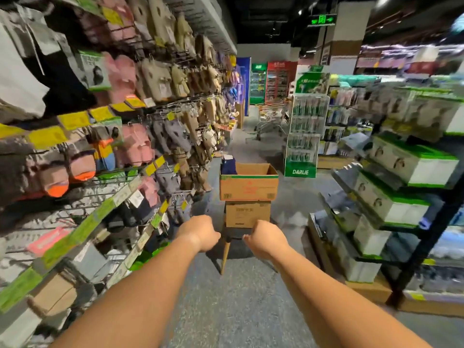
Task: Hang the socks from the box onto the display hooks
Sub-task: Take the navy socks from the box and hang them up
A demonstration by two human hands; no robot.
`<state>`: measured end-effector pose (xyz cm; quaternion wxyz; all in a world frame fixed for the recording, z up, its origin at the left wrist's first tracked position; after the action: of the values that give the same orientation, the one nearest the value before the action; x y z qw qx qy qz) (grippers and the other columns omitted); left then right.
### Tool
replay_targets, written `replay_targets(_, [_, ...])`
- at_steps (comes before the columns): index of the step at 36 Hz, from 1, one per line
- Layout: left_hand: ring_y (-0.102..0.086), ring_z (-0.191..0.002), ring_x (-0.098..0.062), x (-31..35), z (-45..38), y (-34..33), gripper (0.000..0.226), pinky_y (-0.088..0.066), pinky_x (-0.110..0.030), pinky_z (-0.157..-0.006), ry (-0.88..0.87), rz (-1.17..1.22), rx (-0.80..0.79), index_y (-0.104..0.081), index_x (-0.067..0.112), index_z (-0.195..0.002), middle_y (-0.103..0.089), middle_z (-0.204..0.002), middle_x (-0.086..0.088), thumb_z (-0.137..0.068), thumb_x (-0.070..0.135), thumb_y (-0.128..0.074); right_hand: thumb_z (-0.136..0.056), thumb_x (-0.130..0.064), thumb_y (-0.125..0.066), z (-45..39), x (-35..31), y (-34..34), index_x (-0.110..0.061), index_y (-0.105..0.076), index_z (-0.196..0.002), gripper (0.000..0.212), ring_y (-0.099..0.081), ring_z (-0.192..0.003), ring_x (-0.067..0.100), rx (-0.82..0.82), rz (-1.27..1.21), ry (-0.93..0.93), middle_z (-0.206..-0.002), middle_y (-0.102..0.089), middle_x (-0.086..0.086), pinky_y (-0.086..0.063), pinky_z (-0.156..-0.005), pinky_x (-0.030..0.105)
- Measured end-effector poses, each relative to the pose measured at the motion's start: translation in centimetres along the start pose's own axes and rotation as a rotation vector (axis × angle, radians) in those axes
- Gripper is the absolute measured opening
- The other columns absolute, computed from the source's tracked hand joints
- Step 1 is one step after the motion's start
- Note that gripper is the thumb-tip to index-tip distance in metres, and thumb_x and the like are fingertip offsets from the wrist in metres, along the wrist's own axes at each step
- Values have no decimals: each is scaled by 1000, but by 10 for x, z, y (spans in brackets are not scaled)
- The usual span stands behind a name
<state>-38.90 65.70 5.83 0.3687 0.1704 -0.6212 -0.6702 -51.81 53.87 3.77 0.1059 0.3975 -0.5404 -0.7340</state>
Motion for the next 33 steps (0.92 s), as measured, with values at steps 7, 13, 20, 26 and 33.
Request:
replay_targets(7, [-53,-75,-28,12,-141,6,39,-40,-32,-66,14,42,-24,-52,10,-70,-57,-75,-11,-96,39,-56,-95,-28,-55,-141,14,4,-16,-65,-114,24,-64,-101,30,-21,-22,-21,-114,-68,7,-49,-75,29])
replay_targets(13, [-61,-75,-26,26,-262,6,42,-49,-34,-69,55,117,58,-67,12,-71,-59,-67,-3,-97,42,-53,-94,-29,-56,-267,26,9,-18,-62,-120,29,-64,-99,28,-11,-79,2,-118,-67,7,-54,-82,34])
replay_targets(20, [-52,-60,-26,37,-377,10,51,-41,-36,-61,115,227,83,-45,15,-53,-46,-56,-5,-98,37,-53,-98,-32,-52,-388,33,20,-19,-63,-111,21,-61,-91,27,-33,-141,21,-114,-67,7,-51,-78,33])
replay_targets(26, [-52,-61,-28,32,-488,4,52,-36,-34,-56,141,289,42,-46,14,-53,-48,-57,-7,-98,37,-54,-96,-33,-51,-487,33,-4,-21,-65,-114,26,-65,-96,27,-96,-108,36,-112,-69,5,-54,-78,35])
replay_targets(33, [-60,-80,-32,18,-615,3,36,-35,-34,-57,155,344,26,-60,8,-78,-65,-87,-17,-98,37,-57,-95,-36,-55,-606,27,-25,-15,-67,-111,29,-65,-95,26,-135,-95,-64,-110,-69,8,-55,-82,35])
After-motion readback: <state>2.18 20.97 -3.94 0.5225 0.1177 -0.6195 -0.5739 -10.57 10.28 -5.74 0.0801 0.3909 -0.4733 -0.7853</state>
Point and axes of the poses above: each hand's wrist, its own z-axis away from the middle knuckle, its own y-axis out of the back of the hand, x = y × z, the point moved 2 cm from there along -z, towards the middle knuckle
